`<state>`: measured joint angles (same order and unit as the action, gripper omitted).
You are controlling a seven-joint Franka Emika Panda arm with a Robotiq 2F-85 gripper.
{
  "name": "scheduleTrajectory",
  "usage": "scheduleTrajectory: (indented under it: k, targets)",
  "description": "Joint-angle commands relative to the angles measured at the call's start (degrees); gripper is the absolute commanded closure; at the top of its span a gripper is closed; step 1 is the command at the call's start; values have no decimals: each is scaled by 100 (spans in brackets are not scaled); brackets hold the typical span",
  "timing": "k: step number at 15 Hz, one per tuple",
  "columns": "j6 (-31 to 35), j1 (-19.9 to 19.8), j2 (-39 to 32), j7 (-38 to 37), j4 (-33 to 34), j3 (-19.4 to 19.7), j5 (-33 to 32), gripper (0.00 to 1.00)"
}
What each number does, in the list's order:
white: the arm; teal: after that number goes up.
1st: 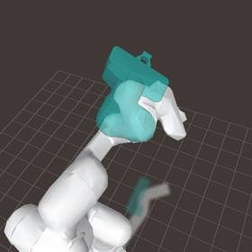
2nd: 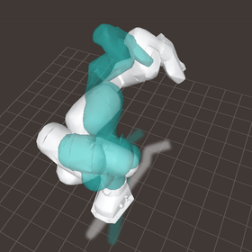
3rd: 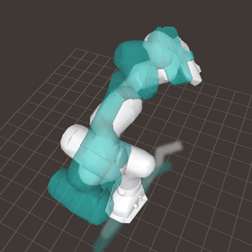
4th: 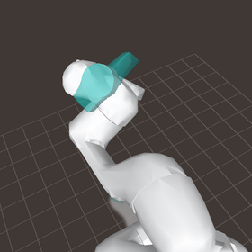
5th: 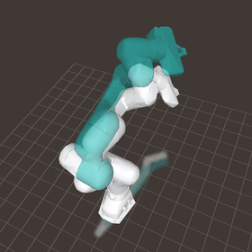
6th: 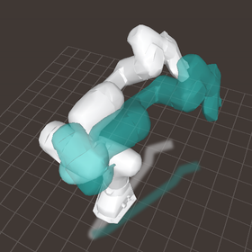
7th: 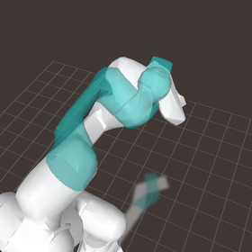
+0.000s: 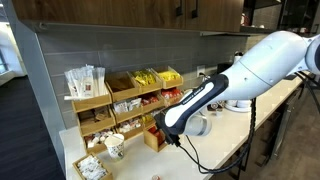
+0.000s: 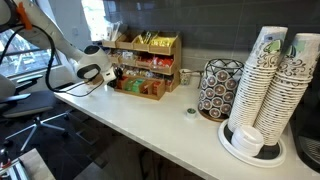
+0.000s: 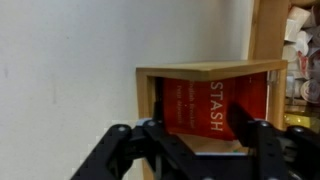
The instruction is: Pick up one red sachet from the far left single layered wooden compartment and put it on the kitchen counter
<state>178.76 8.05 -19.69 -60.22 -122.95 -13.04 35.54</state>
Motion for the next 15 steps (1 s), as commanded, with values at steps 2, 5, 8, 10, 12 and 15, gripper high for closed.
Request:
scheduleTrajectory:
  k: [2, 5, 8, 10, 12, 15]
  targets:
    - [132, 58, -117, -26, 73, 17, 144, 41]
    - [194, -56, -110, -25, 43, -93, 129, 41]
    - [308, -75, -119, -13, 54, -130, 140, 15]
    - [437, -82, -143, -16, 70, -156, 127, 7]
    - [522, -75, -176, -30, 89, -161, 104, 0]
    - [587, -58, -233, -48, 109, -144, 77, 8]
